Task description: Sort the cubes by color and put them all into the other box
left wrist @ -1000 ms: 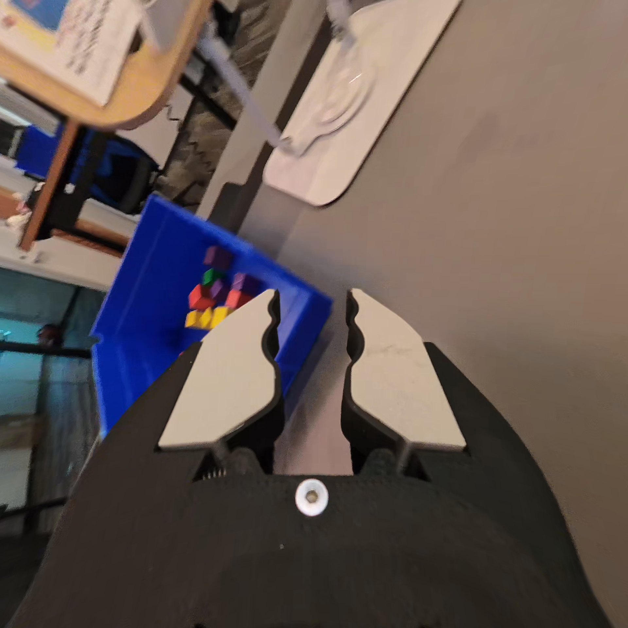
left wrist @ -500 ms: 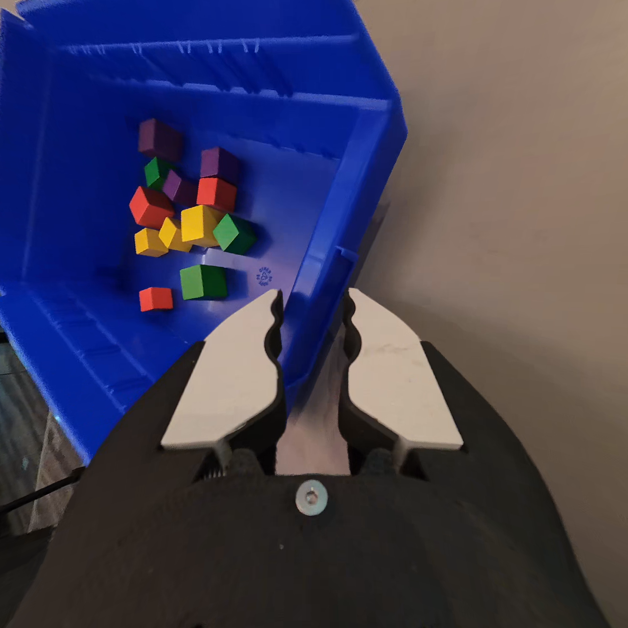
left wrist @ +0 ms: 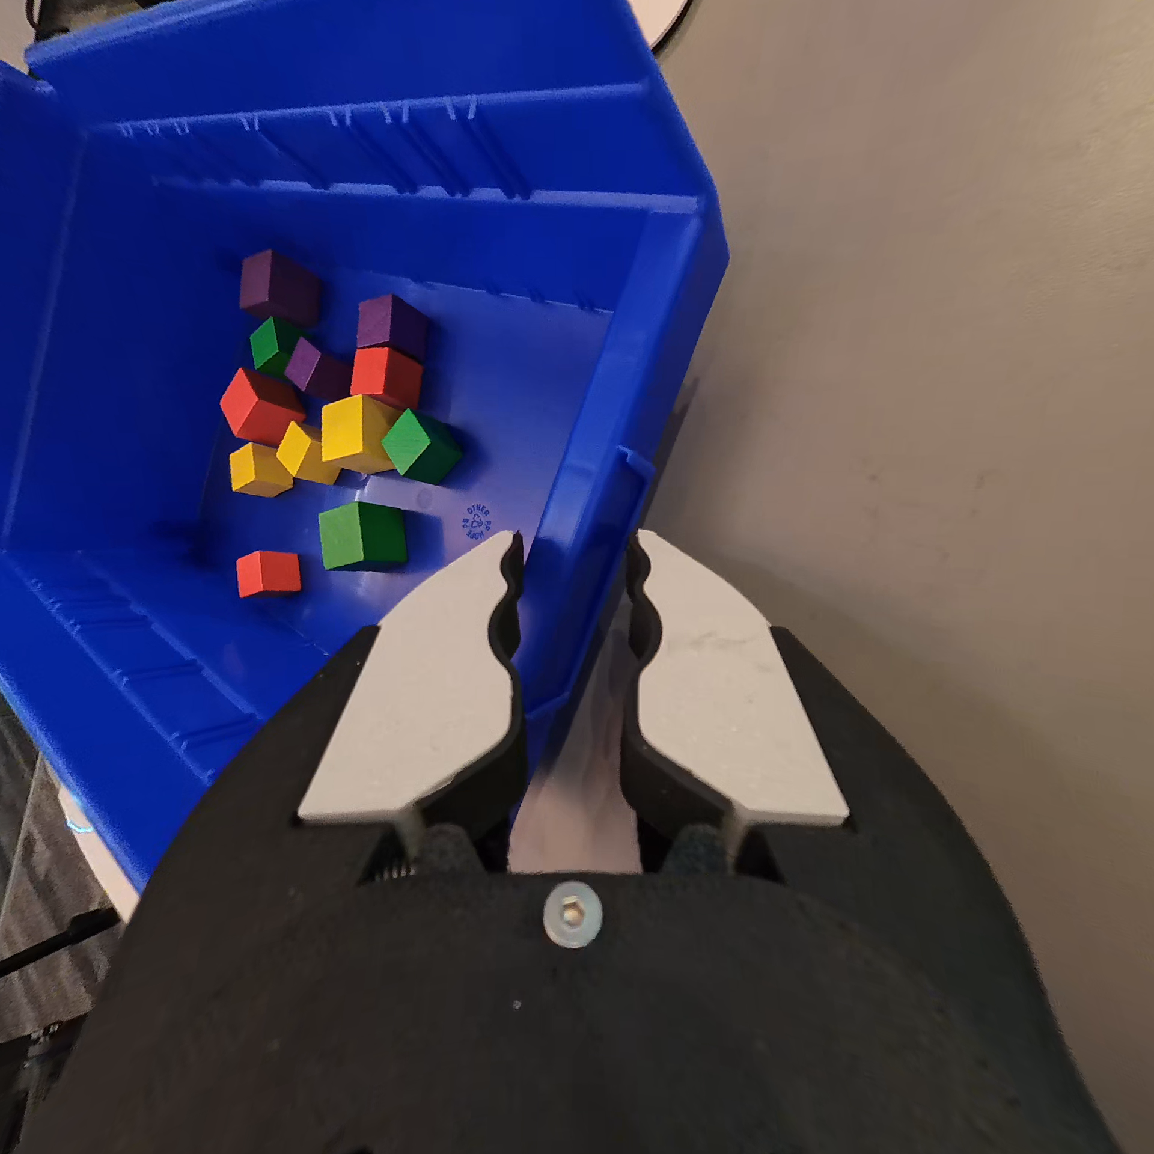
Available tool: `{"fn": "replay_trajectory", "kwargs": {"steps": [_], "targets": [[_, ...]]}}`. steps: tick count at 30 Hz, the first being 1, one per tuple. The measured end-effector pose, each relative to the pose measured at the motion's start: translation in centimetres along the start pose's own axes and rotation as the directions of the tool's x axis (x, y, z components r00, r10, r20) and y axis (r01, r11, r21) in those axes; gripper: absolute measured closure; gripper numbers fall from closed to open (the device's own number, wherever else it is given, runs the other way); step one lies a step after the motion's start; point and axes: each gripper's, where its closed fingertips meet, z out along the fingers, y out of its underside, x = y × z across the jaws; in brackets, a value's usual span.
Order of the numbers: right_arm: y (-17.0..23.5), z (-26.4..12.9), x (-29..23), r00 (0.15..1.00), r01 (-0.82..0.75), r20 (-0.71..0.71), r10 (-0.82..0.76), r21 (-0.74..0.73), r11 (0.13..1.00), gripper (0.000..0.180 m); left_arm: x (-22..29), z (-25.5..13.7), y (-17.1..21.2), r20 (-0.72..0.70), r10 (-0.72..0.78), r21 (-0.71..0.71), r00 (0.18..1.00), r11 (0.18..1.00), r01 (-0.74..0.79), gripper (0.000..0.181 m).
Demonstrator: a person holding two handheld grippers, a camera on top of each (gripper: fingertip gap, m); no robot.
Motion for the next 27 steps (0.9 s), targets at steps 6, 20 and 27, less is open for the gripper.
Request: {"fn": "replay_trajectory", "kwargs": {"steps": [6, 20, 27], "targets": [[-1.2, 0.3, 0.3, 0.998, -0.037, -0.051, 0.041, 0.076, 0.996, 0.132, 0.1, -1.7, -1.3, 0.095, -0.050, 0.064, 0.994, 0.997, 0.044, 0.122], [-9.9, 4.7, 4.3, 0.935, -0.129, -0.279, 0.219, 0.309, 0.942, 0.106, 9.1, 0.7, -13.4, 0.164, -0.023, 0.222, 0.986, 0.975, -0.014, 0.098], [-11.0, 4.4, 6.9, 0.860, -0.195, -0.335, 0.386, 0.482, 0.854, 0.099, 9.1, 1.2, -17.8, 0.233, -0.161, 0.343, 0.959, 0.936, 0.074, 0.091]]}}
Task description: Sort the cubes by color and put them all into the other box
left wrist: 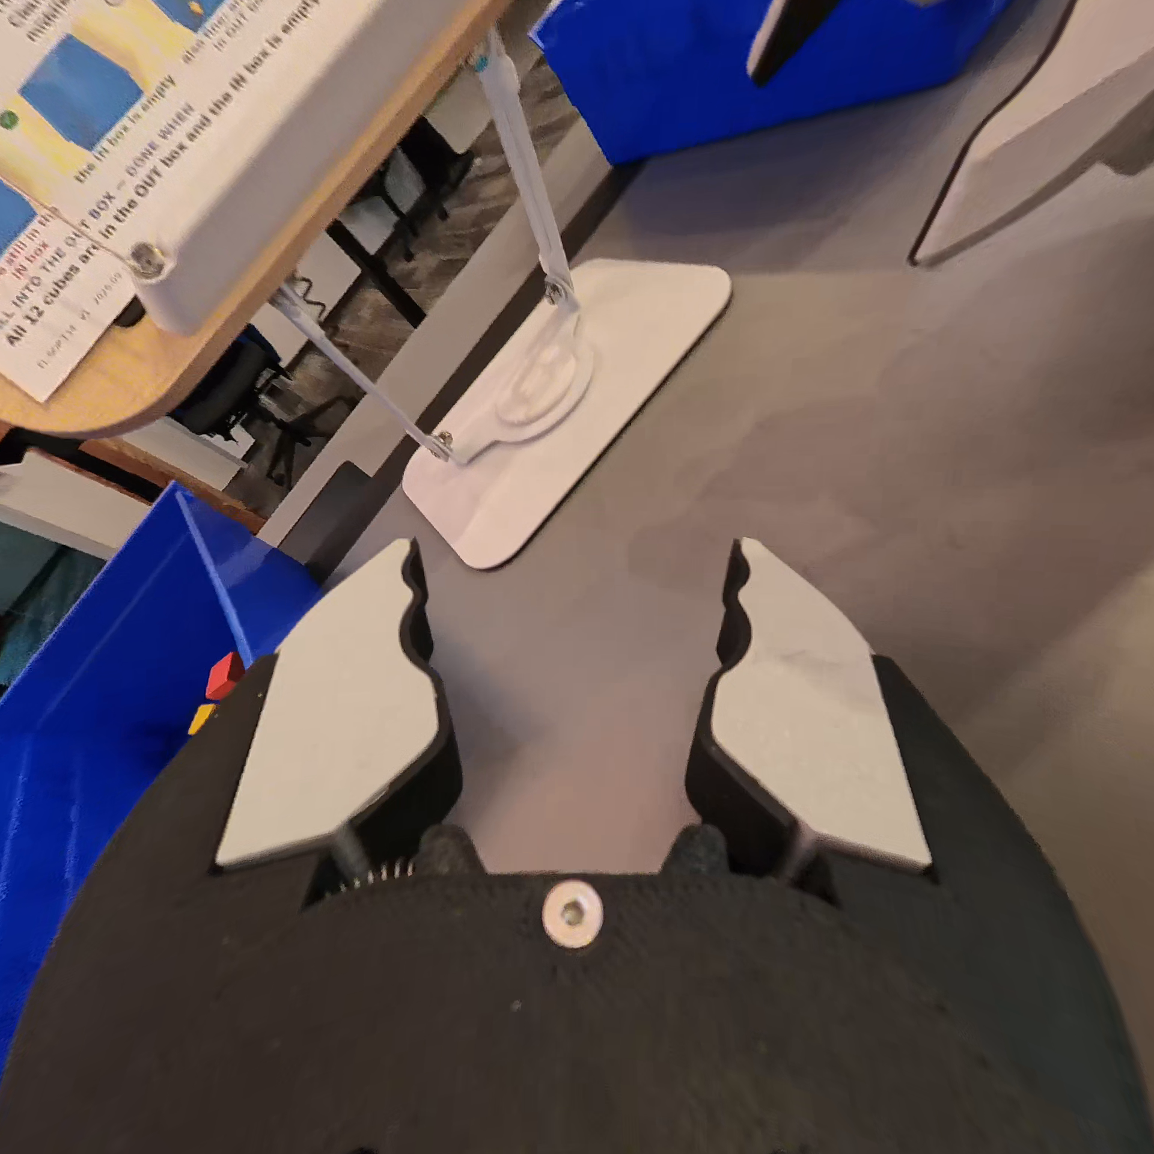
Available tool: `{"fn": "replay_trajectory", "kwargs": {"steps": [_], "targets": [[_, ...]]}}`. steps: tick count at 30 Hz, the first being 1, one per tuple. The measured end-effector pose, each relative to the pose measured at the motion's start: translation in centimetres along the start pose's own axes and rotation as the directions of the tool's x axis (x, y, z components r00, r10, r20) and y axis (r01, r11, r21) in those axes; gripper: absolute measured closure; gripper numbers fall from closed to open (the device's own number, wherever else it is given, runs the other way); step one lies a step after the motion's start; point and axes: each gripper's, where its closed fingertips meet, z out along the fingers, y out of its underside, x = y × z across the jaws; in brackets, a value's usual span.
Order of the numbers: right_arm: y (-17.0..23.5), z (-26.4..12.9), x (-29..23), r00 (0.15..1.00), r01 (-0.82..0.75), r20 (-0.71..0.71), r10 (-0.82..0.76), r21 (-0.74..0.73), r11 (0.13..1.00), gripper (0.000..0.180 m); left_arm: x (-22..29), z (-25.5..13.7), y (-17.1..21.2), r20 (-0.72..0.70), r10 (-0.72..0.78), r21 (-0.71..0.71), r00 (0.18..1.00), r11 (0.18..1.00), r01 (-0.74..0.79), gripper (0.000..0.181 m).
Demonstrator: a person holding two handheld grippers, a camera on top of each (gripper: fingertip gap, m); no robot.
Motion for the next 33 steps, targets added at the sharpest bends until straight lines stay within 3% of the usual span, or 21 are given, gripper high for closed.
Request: {"fn": "replay_trajectory", "kwargs": {"steps": [9, 17, 21, 26, 33], "targets": [[0.3, 1.0, 3.6, 0.967, -0.117, -0.220, 0.130, 0.074, 0.990, 0.111, 0.3, 3.4, -1.9, 0.056, -0.207, 0.031, 0.977, 0.978, 0.205, 0.095], [0.5, 1.3, 7.1, 0.891, -0.097, -0.429, 0.146, 0.136, 0.986, 0.076, -2.0, 4.7, -3.1, 0.163, -0.291, 0.110, 0.943, 0.955, 0.276, 0.099], [2.2, 1.2, 9.2, 0.842, -0.157, -0.503, 0.193, 0.114, 0.981, 0.058, -3.2, 5.6, -2.9, 0.222, -0.331, 0.106, 0.917, 0.943, 0.315, 0.076], [2.3, 0.2, 11.2, 0.761, -0.198, -0.586, 0.278, 0.198, 0.960, 0.053, -3.7, 6.6, -2.9, 0.262, -0.375, 0.114, 0.889, 0.927, 0.357, 0.062], [1.4, 0.5, 11.5, 0.735, -0.211, -0.589, 0.337, 0.274, 0.938, 0.055, -4.8, 7.4, -2.7, 0.342, -0.397, 0.110, 0.852, 0.917, 0.383, 0.053]]}}
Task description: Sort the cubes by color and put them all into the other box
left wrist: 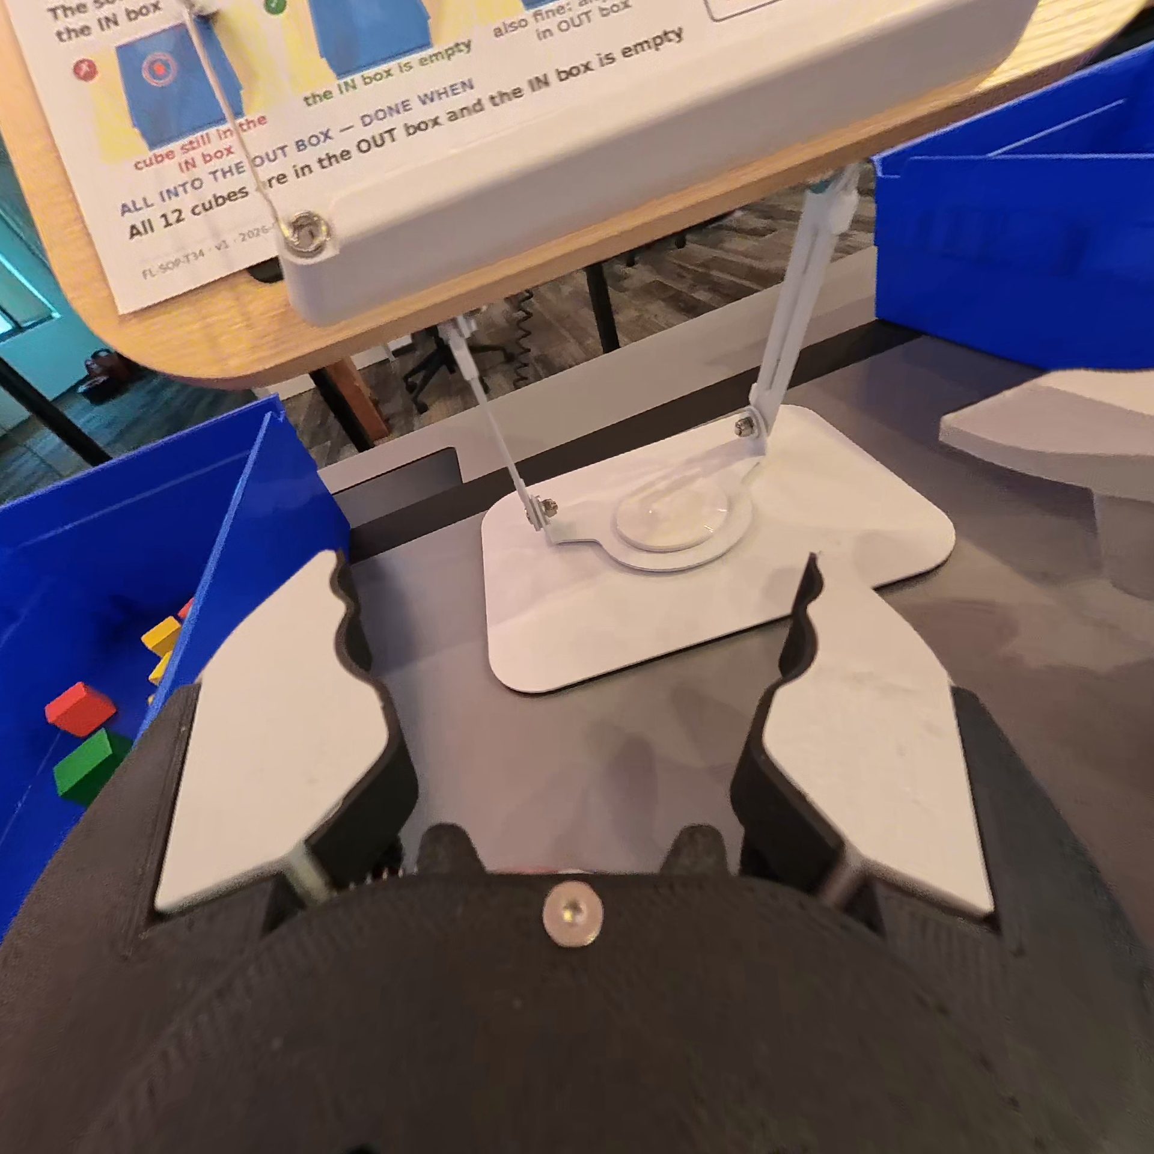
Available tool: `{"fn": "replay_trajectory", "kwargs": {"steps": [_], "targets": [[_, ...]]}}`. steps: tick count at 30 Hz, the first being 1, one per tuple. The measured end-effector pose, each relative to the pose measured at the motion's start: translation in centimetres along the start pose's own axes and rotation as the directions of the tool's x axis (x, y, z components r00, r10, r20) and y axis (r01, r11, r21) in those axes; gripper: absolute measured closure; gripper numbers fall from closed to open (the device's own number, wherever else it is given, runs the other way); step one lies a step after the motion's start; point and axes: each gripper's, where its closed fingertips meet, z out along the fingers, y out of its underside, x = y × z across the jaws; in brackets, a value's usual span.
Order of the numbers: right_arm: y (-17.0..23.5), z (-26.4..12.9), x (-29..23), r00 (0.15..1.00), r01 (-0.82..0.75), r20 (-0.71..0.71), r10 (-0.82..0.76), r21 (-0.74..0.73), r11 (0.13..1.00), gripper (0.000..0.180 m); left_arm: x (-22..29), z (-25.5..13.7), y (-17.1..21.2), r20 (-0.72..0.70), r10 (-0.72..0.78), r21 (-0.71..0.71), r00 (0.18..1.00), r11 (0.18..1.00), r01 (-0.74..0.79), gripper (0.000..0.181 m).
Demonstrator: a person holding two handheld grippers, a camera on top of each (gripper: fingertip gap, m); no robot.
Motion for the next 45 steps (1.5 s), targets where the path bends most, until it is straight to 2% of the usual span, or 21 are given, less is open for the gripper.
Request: {"fn": "replay_trajectory", "kwargs": {"steps": [6, 12, 17, 26, 29, 36, 45], "targets": [[0.7, 0.6, 0.5, 0.998, -0.065, -0.022, 0.065, -0.011, 0.998, 0.056, -2.2, 0.9, 0.8, 0.085, -0.109, -0.030, 0.990, 0.993, 0.112, 0.053], [0.7, 0.8, 0.9, 0.995, -0.097, -0.018, 0.097, -0.014, 0.995, 0.061, -2.8, 1.0, 1.1, 0.082, -0.164, -0.034, 0.983, 0.985, 0.167, 0.054], [0.5, 0.9, -0.7, 0.998, -0.050, 0.041, 0.050, -0.009, 0.999, 0.066, -1.9, 0.9, 0.6, 0.037, -0.140, -0.021, 0.989, 0.990, 0.141, 0.064], [0.4, 0.8, -0.8, 0.997, 0.006, 0.072, -0.006, 0.001, 1.000, 0.067, -1.8, 0.7, -0.1, 0.000, -0.144, 0.027, 0.990, 0.989, 0.144, 0.067], [0.2, 0.6, -0.8, 0.996, 0.022, 0.081, -0.023, 0.015, 1.000, 0.067, -1.7, 0.0, -0.4, -0.008, -0.087, 0.041, 0.996, 0.995, 0.087, 0.067], [0.3, 0.6, -0.5, 0.996, 0.040, 0.074, -0.042, 0.028, 0.999, 0.067, -3.4, -2.2, -2.1, -0.005, -0.116, 0.100, 0.993, 0.988, 0.116, 0.070], [0.1, 0.5, -0.5, 0.996, 0.045, 0.074, -0.048, 0.038, 0.998, 0.069, -4.3, -3.9, -3.0, 0.008, -0.058, 0.147, 0.998, 0.988, 0.056, 0.075]]}}
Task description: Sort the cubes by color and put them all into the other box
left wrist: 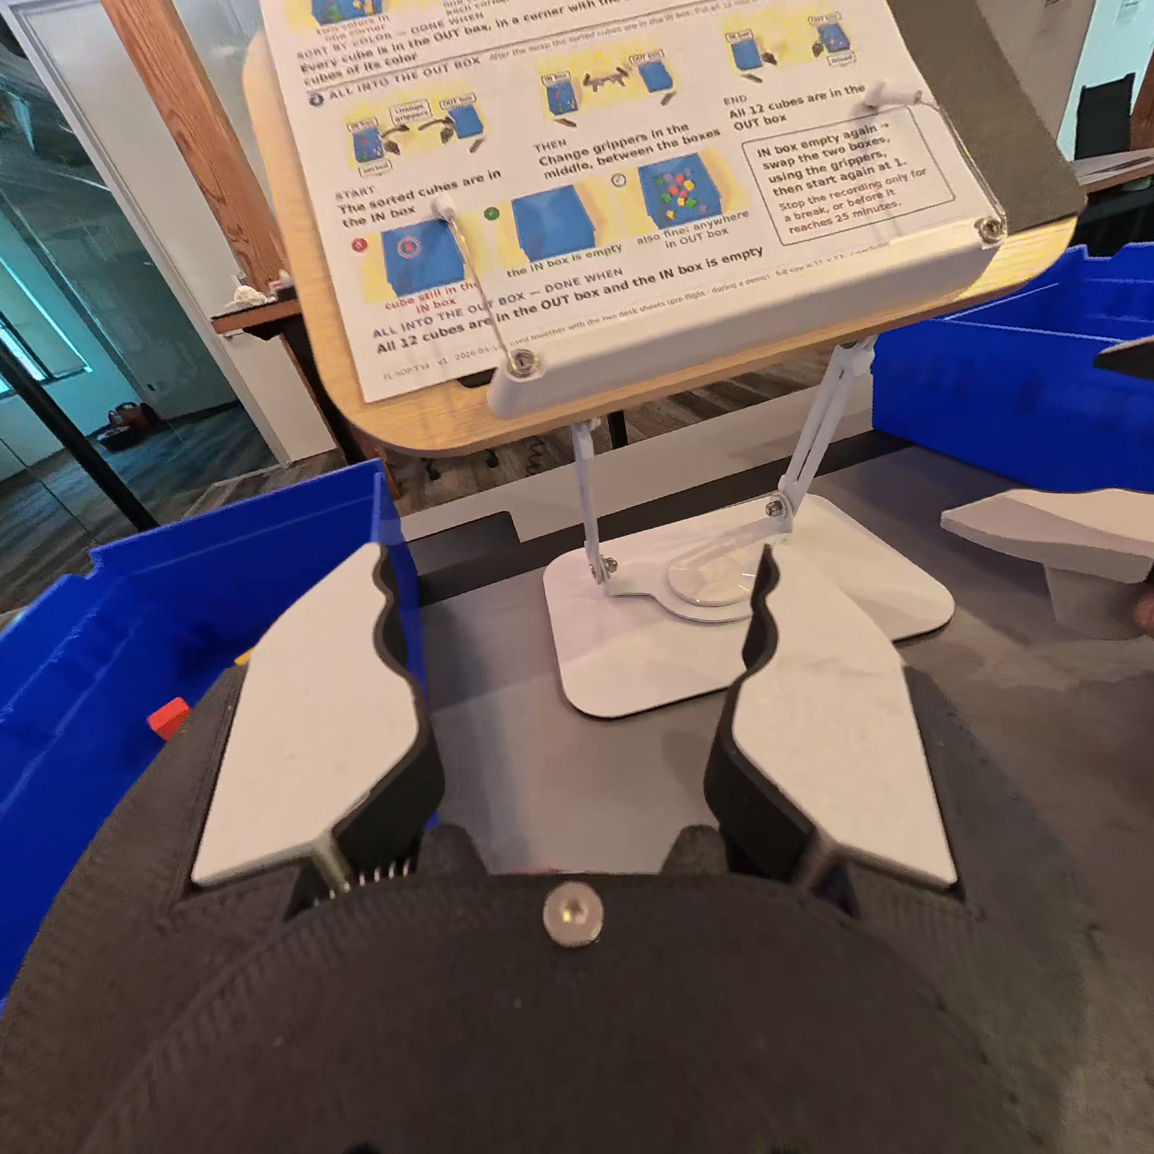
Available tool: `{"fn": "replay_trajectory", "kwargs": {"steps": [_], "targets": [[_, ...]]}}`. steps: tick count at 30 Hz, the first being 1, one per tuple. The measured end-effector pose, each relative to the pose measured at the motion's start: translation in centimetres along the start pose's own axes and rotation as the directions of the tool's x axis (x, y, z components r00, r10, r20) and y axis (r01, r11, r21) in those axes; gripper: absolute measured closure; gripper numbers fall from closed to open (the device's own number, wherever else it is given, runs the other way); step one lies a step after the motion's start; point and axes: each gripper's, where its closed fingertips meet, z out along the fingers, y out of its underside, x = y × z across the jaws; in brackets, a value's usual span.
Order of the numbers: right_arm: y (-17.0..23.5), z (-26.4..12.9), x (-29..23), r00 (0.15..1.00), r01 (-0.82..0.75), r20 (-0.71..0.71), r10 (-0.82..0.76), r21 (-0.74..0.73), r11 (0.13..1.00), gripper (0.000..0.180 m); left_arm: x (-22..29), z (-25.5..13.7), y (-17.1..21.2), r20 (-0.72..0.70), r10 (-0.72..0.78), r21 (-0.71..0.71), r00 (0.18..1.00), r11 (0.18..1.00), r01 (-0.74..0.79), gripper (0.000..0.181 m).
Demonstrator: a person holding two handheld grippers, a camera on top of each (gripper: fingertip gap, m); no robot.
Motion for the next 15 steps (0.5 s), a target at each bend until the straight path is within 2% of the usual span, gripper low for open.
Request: {"fn": "replay_trajectory", "kwargs": {"steps": [7, 12, 15], "targets": [[-0.2, -0.1, -0.2, 1.000, 0.020, 0.005, -0.020, 0.010, 1.000, 0.069, -3.8, -1.5, -0.1, 0.040, 0.009, 0.012, 0.999, 1.000, -0.010, 0.076], [-0.2, 0.0, -0.4, 1.000, 0.024, 0.012, -0.025, 0.015, 1.000, 0.070, -9.0, -3.2, -0.8, 0.111, 0.041, 0.052, 0.993, 0.998, -0.047, 0.077], [0.1, 0.1, -0.7, 0.999, 0.020, 0.026, -0.020, 0.007, 1.000, 0.069, -11.0, -3.1, -0.3, 0.052, 0.036, 0.040, 0.998, 0.998, -0.038, 0.080]]}}
